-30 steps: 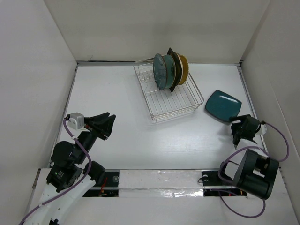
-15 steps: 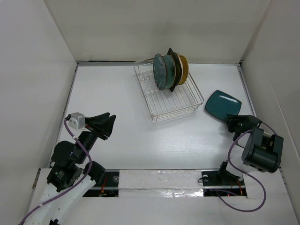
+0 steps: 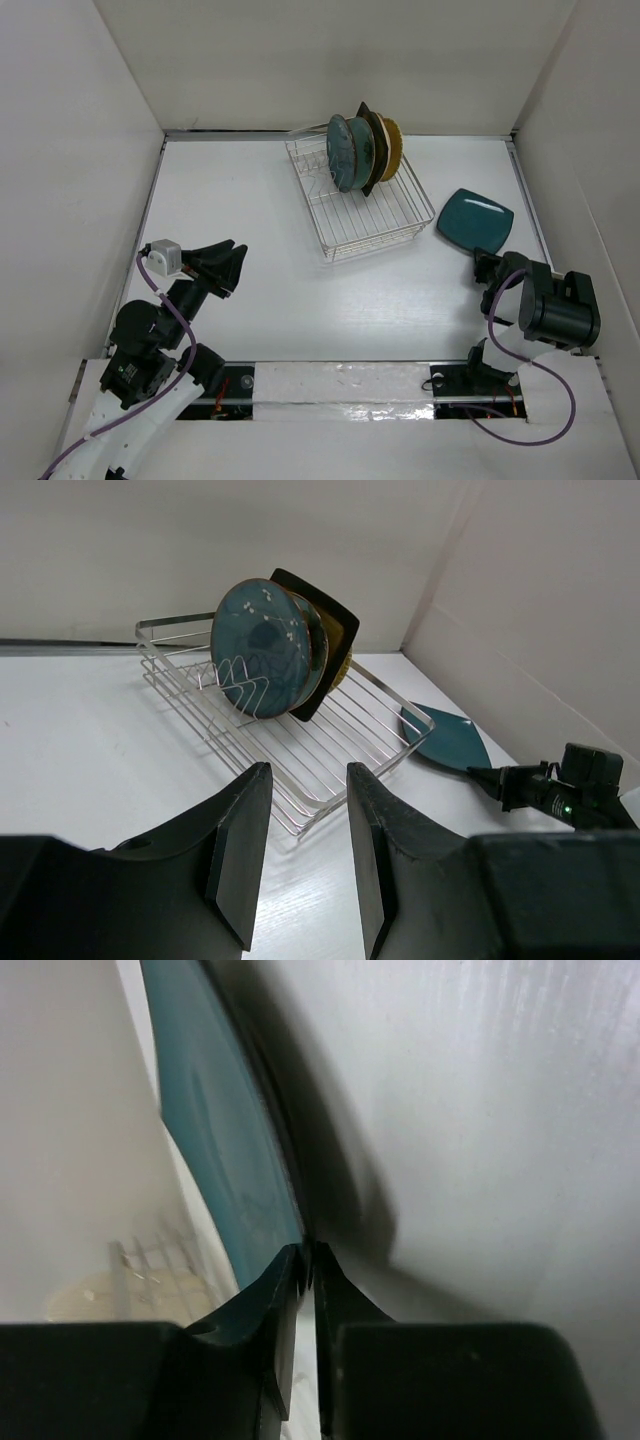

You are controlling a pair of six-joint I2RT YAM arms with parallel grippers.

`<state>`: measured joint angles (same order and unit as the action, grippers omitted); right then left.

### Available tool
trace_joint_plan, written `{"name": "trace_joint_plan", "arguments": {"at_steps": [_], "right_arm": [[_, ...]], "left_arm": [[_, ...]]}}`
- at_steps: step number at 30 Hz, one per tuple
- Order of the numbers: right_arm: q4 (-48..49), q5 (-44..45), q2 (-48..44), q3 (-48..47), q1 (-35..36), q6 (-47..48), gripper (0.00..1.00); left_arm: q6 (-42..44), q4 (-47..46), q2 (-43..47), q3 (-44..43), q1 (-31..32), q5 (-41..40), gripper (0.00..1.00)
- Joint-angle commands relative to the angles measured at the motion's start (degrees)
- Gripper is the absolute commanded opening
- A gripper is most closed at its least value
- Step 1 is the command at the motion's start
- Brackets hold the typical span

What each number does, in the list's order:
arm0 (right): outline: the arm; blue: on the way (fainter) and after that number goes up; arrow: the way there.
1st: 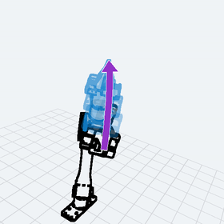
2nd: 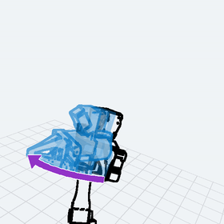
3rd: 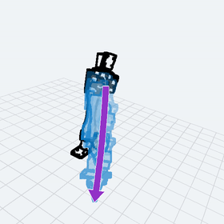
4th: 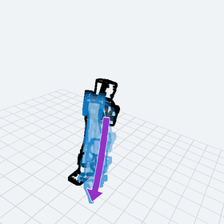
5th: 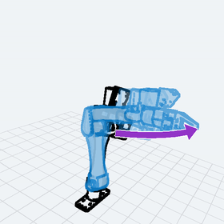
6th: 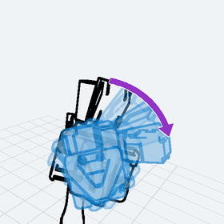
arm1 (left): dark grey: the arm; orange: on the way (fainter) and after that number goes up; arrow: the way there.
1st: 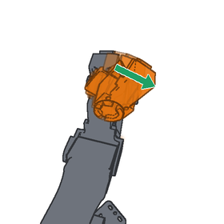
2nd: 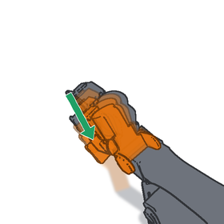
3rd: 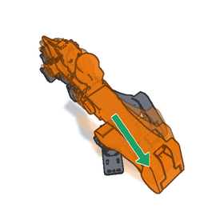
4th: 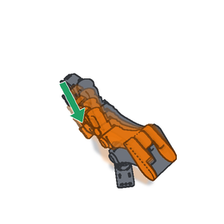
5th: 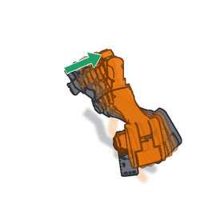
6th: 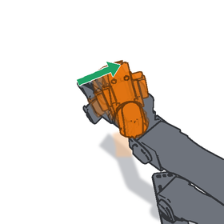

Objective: Load the plates into the dish rack

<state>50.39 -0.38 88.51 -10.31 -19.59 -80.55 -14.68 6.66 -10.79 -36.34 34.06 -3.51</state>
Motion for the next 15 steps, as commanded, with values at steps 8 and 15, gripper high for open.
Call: {"name": "trace_joint_plan", "arguments": {"at_steps": [8, 15], "right_arm": [[8.84, 7.68, 0.0, 3.71, 2.54, -0.4, 0.0], [-3.52, -1.72, -7.73, 4.23, 4.12, 4.61, 0.0]], "left_arm": [[-0.18, -2.88, -0.2, 0.48, 0.04, -0.27, 0.32], [-0.26, -3.14, -0.64, 0.39, 0.04, 0.43, 0.32]]}}
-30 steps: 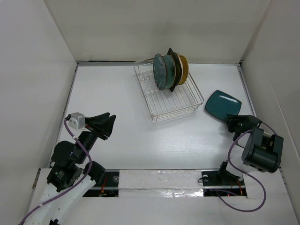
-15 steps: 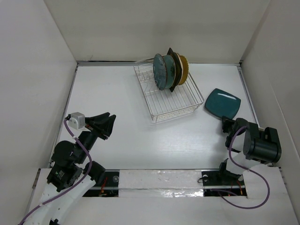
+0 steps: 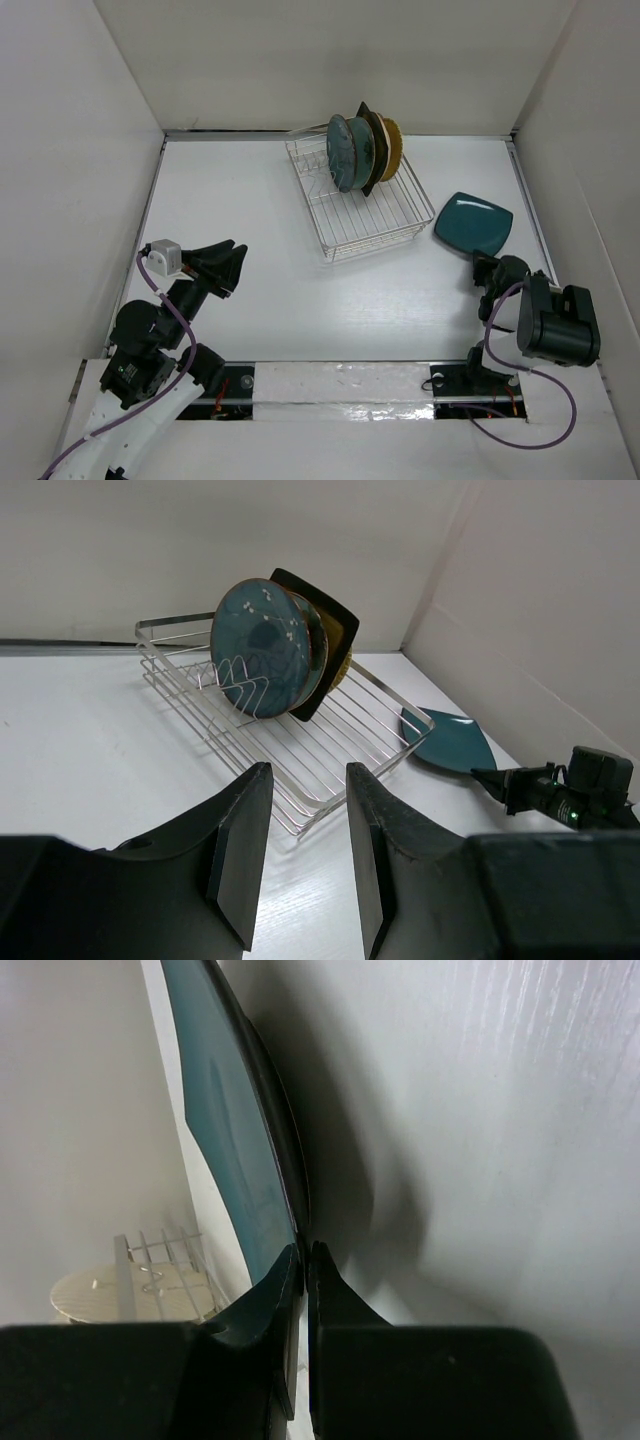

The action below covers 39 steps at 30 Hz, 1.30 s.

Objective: Load the plates into the dish rack

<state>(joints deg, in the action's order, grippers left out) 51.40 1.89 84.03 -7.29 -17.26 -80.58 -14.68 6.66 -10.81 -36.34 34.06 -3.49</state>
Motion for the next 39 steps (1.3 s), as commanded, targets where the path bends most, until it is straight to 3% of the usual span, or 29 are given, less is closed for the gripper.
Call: {"name": "trace_joint_plan", "arguments": {"at_steps": [1, 3, 4, 8, 18, 20, 23, 25, 30, 32, 33, 34, 39], "right_arm": [[-6.29, -4.09, -4.74, 1.22, 2.31, 4.99, 0.0], [-10.42, -3.65, -10.25, 1.14, 2.31, 8.04, 0.0], [-17.66, -2.87, -12.2, 0.53, 1.01, 9.37, 0.0], [-25.28, 0.83, -18.46, -1.06, -3.04, 14.74, 0.47], [-23.71, -5.5, -10.29, -3.08, -8.05, 17.2, 0.58], [-21.7, -5.58, -9.59, -2.56, -8.06, 16.51, 0.66], [-18.28, -6.19, -5.13, -4.04, -8.06, 15.02, 0.67], [-15.74, -7.86, -1.34, -5.18, -8.06, 14.66, 0.67], [-12.29, -7.44, 3.86, -7.39, -6.22, 11.77, 0.46], [-10.88, -5.59, 3.16, -6.69, -5.6, 10.53, 0.43], [-11.23, -4.8, 2.98, -6.86, -5.6, 10.09, 0.26], [-10.19, -4.36, 2.98, -6.43, -5.07, 9.57, 0.18], [-2.45, -3.3, 2.9, -2.38, -5.07, 6.49, 0.0]], "left_arm": [[-0.18, -3.14, -0.53, 0.39, 0.04, 0.5, 0.32], [-0.35, -3.14, -0.62, 0.39, 0.04, 0.76, 0.32], [-0.27, -3.14, -0.53, 0.39, 0.04, 0.76, 0.32], [-0.35, -3.14, -0.35, 0.39, 0.04, 1.03, 0.32], [-0.35, -3.14, 0.09, 0.48, 0.04, 1.29, 0.32], [-0.35, -3.14, 0.0, 0.48, 0.04, 1.29, 0.32], [-0.35, -3.23, 0.0, 0.48, 0.04, 1.2, 0.32], [-0.35, -3.05, 0.0, 0.48, 0.04, 1.03, 0.32], [-0.27, -3.05, 0.0, 0.48, 0.04, 0.41, 0.32], [-0.26, -3.05, -0.26, 0.48, 0.04, 0.41, 0.32], [-0.35, -2.96, -0.35, 0.48, 0.04, 0.5, 0.32], [-0.27, -2.96, -0.44, 0.48, 0.04, 0.5, 0.32], [-0.26, -3.05, -0.62, 0.57, 0.04, 0.59, 0.32]]}}
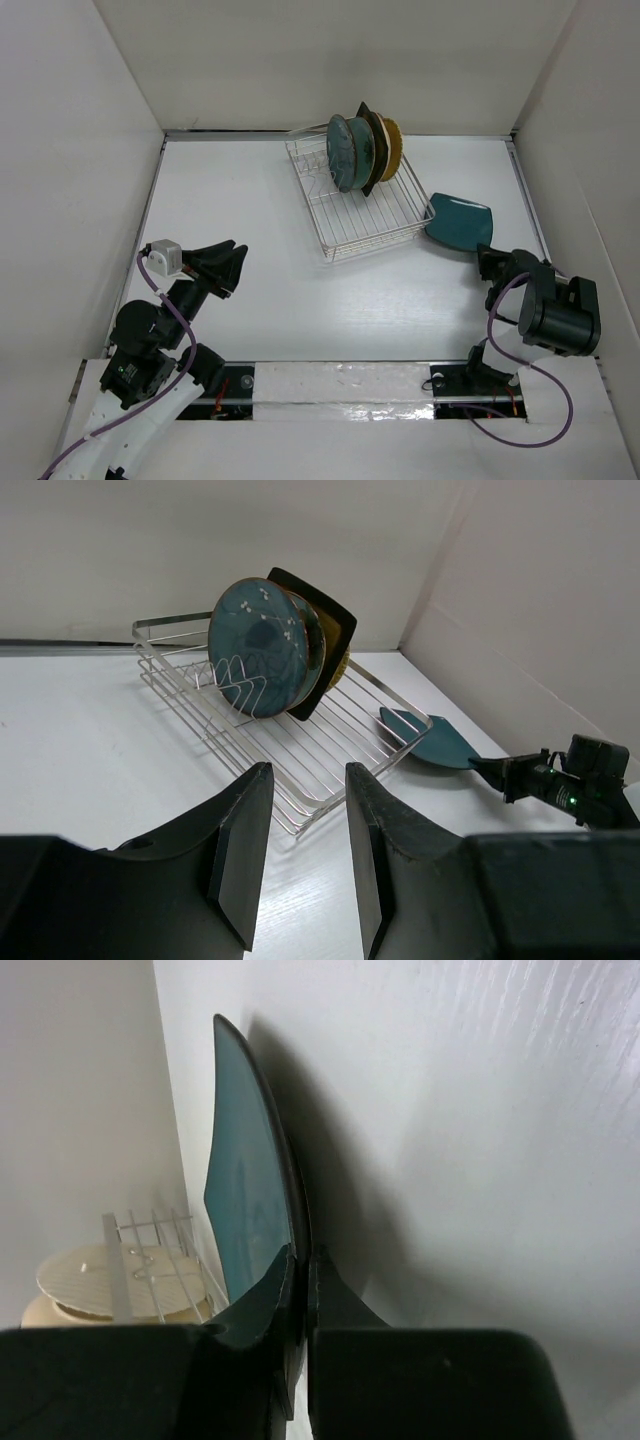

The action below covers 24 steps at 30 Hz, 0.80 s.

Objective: Load the plates into the dish rack

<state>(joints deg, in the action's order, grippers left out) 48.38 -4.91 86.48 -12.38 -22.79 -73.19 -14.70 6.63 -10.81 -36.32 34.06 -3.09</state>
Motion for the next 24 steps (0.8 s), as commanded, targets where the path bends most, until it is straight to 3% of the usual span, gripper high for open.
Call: {"name": "trace_joint_plan", "arguments": {"at_steps": [1, 6, 10, 18, 22, 24], "right_arm": [[0.66, 3.76, -0.08, 3.15, 0.46, -1.08, 0.0], [-1.53, 8.32, -8.65, 3.42, 2.48, 0.05, 0.0], [-18.88, 14.65, -22.47, -2.46, 2.48, 7.34, 0.0], [-32.47, 23.89, -38.83, -16.17, 2.48, 23.16, 0.0], [-32.91, 20.74, -42.09, -22.32, 2.48, 25.72, 0.0], [-32.3, 14.71, -40.96, -26.8, 2.48, 25.73, 0.0]], "left_arm": [[-0.16, -3.03, -0.62, 0.63, 0.04, 0.28, 0.32], [-0.16, -2.94, -1.32, 0.63, 0.04, 0.11, 0.32], [-0.15, -2.94, -1.58, 0.54, 0.04, -0.07, 0.32], [-0.07, -2.85, -2.11, 0.63, 0.04, -0.25, 0.31], [-0.07, -2.94, -2.73, 0.63, 0.04, -0.16, 0.31], [-0.07, -2.86, -3.16, 0.63, 0.04, -0.07, 0.32]]}}
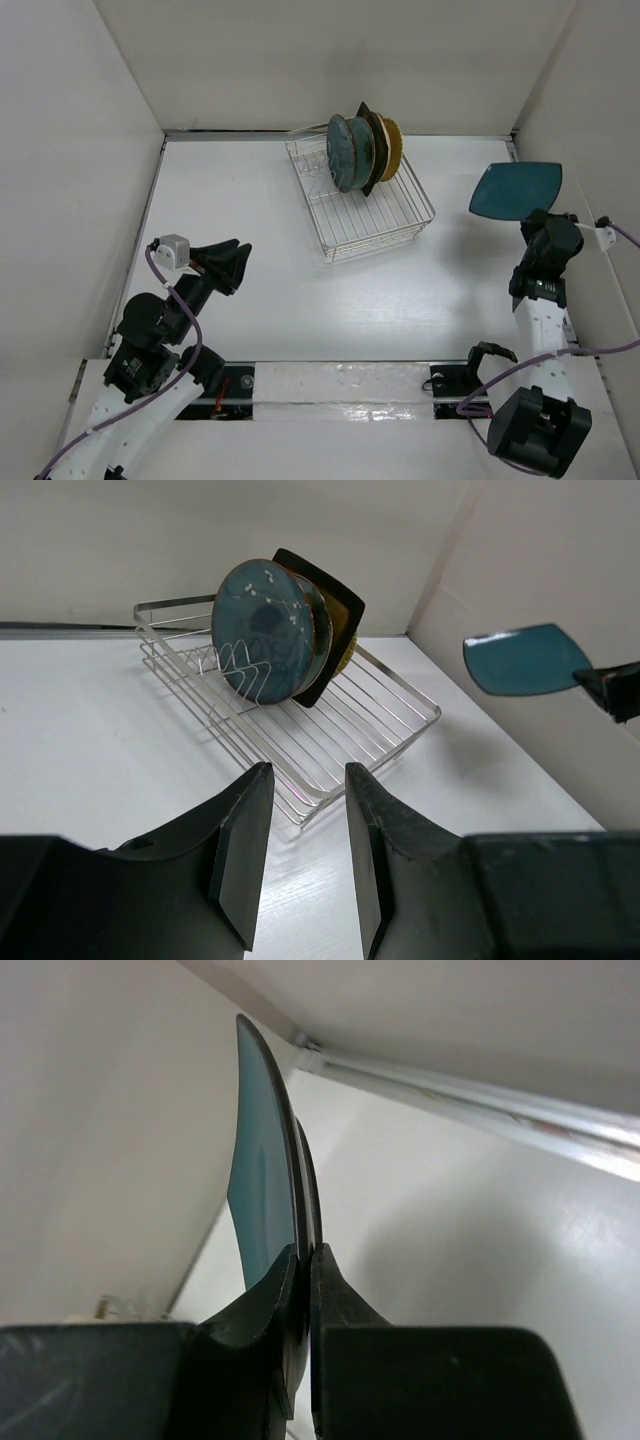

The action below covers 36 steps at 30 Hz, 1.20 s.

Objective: Load the plates into the dish rack

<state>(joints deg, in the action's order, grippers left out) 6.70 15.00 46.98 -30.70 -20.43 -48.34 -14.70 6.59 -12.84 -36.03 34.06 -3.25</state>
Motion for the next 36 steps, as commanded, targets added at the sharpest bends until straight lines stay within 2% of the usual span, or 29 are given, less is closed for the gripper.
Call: {"name": "trace_joint_plan", "arguments": {"at_steps": [1, 4, 6, 12, 14, 15, 24, 29, 36], "right_arm": [[10.17, -7.25, -0.76, -9.98, 0.73, 0.44, 0.0], [12.28, -14.38, 4.42, -17.01, 4.33, 0.17, 0.0], [12.9, -16.74, 9.23, -23.48, 10.21, 1.22, 0.0], [11.67, -15.71, 23.75, -41.08, 26.72, 5.96, 0.0], [11.67, -15.27, 29.44, -47.76, 29.9, 7.02, 0.0], [11.5, -14.31, 31.22, -49.96, 32.7, 7.64, 0.0], [5.88, -6.32, 54.06, -75.7, 43.27, 15.81, 0.0], [2.27, 4.49, 62.78, -87.31, 49.24, 25.91, 0.0], [4.2, 15.49, 69.03, -92.52, 54.26, 39.01, 0.0]], "left_arm": [[-0.15, -2.81, -1.22, 0.35, 0.04, 0.26, 0.31], [-0.07, -2.81, -1.48, 0.35, 0.04, 0.08, 0.31], [-0.15, -2.81, -1.66, 0.35, 0.04, -0.27, 0.32], [-0.07, -2.55, -2.36, 0.35, 0.04, -0.97, 0.31], [-0.07, -2.46, -2.45, 0.35, 0.04, -1.15, 0.31], [-0.07, -2.46, -2.54, 0.35, 0.04, -1.32, 0.31], [0.02, -2.37, -3.33, 0.35, 0.04, -1.85, 0.31], [0.02, -2.2, -3.86, 0.35, 0.04, -2.64, 0.31], [0.11, -1.93, -4.21, 0.35, 0.04, -3.69, 0.31]]}}
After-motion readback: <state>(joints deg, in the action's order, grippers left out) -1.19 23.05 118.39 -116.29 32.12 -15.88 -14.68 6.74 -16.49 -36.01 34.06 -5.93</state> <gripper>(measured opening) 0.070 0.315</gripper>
